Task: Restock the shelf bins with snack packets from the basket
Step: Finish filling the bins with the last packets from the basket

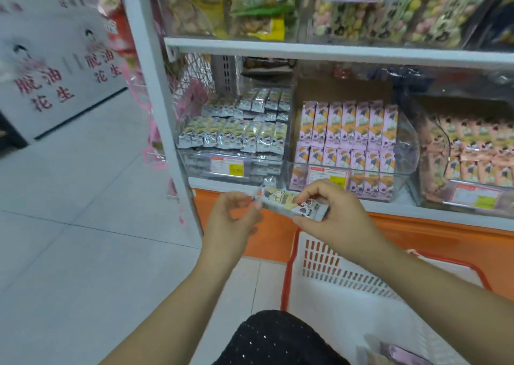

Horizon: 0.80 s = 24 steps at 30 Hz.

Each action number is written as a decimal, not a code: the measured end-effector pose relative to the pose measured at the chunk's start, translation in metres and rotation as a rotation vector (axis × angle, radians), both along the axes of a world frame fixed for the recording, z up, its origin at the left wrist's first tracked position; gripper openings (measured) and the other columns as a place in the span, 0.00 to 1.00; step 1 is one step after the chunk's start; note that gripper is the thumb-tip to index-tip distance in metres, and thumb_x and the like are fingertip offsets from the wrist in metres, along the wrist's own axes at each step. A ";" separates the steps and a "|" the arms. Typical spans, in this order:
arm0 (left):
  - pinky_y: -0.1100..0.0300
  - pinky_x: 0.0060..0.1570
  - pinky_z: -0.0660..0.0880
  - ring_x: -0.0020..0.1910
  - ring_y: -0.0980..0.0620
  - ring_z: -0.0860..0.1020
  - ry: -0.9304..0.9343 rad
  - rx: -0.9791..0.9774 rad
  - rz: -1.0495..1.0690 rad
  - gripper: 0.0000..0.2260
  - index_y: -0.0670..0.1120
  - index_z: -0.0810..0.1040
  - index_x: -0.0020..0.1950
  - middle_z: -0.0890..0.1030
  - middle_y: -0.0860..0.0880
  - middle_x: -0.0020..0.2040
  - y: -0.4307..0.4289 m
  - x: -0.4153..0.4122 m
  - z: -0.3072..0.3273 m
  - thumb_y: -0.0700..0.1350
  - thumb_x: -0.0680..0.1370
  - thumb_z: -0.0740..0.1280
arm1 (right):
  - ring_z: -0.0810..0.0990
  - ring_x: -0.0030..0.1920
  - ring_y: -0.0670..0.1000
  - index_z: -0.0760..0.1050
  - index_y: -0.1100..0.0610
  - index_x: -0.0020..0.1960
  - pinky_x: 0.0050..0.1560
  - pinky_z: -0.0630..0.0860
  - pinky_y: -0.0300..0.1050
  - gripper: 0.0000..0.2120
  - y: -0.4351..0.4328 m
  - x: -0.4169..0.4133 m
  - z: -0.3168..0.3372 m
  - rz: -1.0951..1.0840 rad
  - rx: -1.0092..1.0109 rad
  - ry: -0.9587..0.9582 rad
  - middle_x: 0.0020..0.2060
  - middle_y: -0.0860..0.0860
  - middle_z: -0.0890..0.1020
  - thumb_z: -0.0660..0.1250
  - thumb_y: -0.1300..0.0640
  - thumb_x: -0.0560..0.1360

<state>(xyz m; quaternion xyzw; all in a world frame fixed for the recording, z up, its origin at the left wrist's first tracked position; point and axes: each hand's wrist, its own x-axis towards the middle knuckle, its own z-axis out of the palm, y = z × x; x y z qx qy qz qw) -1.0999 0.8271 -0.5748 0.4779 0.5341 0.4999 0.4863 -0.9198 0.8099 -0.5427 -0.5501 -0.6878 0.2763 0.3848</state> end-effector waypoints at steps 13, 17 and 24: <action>0.59 0.43 0.80 0.48 0.47 0.82 -0.389 -0.083 0.106 0.14 0.46 0.71 0.63 0.80 0.42 0.55 0.057 -0.013 0.033 0.39 0.78 0.66 | 0.66 0.67 0.41 0.66 0.46 0.71 0.69 0.63 0.42 0.24 0.066 -0.030 0.019 0.173 0.053 -0.231 0.68 0.42 0.69 0.67 0.51 0.76; 0.57 0.48 0.80 0.45 0.51 0.81 -0.185 -0.019 0.146 0.17 0.42 0.73 0.67 0.79 0.44 0.56 0.115 -0.029 0.051 0.42 0.79 0.66 | 0.56 0.75 0.52 0.54 0.52 0.77 0.73 0.56 0.49 0.29 0.132 -0.009 0.025 0.102 -0.007 -0.620 0.77 0.49 0.51 0.61 0.52 0.80; 0.50 0.53 0.79 0.45 0.48 0.81 0.180 0.088 0.216 0.14 0.43 0.76 0.64 0.79 0.47 0.56 0.212 -0.028 0.065 0.45 0.80 0.64 | 0.43 0.77 0.48 0.56 0.53 0.76 0.70 0.41 0.39 0.25 0.156 0.003 0.003 0.102 0.147 -0.770 0.77 0.49 0.47 0.58 0.52 0.81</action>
